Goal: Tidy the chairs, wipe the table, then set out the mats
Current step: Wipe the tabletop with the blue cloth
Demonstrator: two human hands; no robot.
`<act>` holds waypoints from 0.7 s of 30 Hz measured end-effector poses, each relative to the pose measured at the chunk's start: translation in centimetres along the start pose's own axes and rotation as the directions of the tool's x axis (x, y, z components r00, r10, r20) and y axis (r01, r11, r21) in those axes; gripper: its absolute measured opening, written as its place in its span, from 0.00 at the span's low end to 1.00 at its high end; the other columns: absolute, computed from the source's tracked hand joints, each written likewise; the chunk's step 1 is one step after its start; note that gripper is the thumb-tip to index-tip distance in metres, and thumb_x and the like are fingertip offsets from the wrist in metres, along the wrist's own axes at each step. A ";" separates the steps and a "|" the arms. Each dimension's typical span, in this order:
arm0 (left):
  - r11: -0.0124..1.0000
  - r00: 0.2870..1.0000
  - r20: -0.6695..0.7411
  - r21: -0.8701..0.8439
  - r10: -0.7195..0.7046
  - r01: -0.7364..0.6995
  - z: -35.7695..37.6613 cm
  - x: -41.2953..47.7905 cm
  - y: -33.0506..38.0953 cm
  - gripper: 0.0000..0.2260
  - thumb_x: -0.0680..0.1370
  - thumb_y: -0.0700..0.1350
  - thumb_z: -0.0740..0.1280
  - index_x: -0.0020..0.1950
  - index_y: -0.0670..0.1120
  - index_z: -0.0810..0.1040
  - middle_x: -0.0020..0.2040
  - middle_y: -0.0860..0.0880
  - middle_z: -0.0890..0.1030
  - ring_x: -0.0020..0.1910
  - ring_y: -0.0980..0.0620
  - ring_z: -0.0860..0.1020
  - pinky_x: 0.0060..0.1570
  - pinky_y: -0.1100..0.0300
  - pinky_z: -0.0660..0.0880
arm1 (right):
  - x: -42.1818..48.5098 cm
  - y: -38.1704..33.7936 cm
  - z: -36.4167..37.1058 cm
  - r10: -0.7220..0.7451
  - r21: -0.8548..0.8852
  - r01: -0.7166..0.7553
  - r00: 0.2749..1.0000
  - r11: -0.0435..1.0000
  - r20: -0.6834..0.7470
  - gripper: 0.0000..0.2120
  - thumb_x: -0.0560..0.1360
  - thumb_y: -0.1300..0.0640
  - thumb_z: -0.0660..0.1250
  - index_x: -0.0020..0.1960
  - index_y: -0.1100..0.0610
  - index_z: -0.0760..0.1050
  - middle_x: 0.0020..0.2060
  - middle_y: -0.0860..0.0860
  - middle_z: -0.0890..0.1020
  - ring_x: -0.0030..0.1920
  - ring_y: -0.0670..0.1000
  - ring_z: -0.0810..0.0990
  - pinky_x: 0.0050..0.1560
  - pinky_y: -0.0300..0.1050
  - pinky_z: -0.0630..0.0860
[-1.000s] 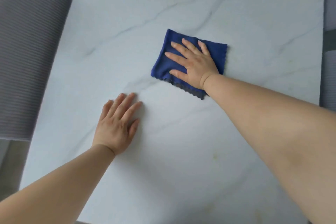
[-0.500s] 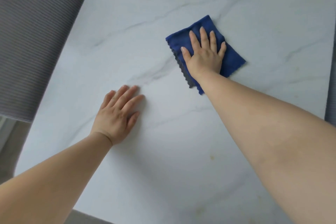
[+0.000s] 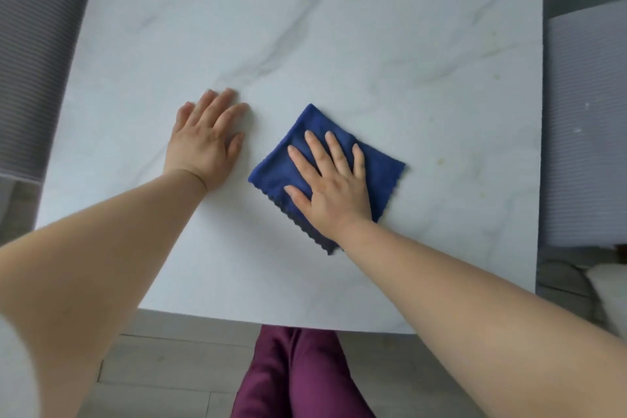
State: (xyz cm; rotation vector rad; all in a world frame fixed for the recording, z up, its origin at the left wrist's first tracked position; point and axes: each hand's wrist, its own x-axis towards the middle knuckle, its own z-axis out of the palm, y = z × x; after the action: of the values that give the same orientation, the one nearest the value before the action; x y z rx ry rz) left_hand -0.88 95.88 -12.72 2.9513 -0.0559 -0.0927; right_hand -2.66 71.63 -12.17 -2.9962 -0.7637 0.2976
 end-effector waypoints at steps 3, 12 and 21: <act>1.000 1.000 -0.022 -0.006 0.003 -0.003 0.2 0.0 0.0 0.22 0.80 0.52 0.55 0.74 0.50 0.63 0.76 0.48 0.61 0.76 0.44 0.56 0.73 0.47 0.52 | -4.3 -1.3 0.7 -0.086 -0.023 0.087 0.995 0.996 0.042 0.31 0.77 0.36 0.48 0.77 0.44 0.55 0.78 0.49 0.56 0.78 0.57 0.52 0.73 0.65 0.46; 0.999 1.000 -0.020 -0.037 0.007 -0.007 0.1 -0.3 0.1 0.22 0.79 0.51 0.56 0.73 0.50 0.64 0.76 0.47 0.62 0.76 0.43 0.56 0.73 0.46 0.52 | -12.2 -3.5 2.4 -0.337 -0.040 0.345 0.931 0.938 0.137 0.33 0.75 0.33 0.49 0.77 0.44 0.54 0.78 0.50 0.54 0.77 0.59 0.49 0.71 0.71 0.46; 0.999 1.000 0.021 -0.032 -0.005 0.005 -0.3 0.1 -0.1 0.23 0.78 0.53 0.53 0.73 0.49 0.66 0.76 0.48 0.64 0.75 0.44 0.59 0.72 0.46 0.55 | -1.2 0.6 0.5 -0.396 -0.080 0.402 0.914 0.912 0.081 0.31 0.75 0.33 0.49 0.76 0.40 0.58 0.77 0.46 0.58 0.77 0.55 0.53 0.72 0.67 0.46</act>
State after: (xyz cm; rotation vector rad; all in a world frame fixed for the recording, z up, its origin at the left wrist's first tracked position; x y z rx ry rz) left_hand -0.81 96.02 -12.47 2.9189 -0.0495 -0.1240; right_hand -3.55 70.53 -12.53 -2.8262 -1.4048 0.3452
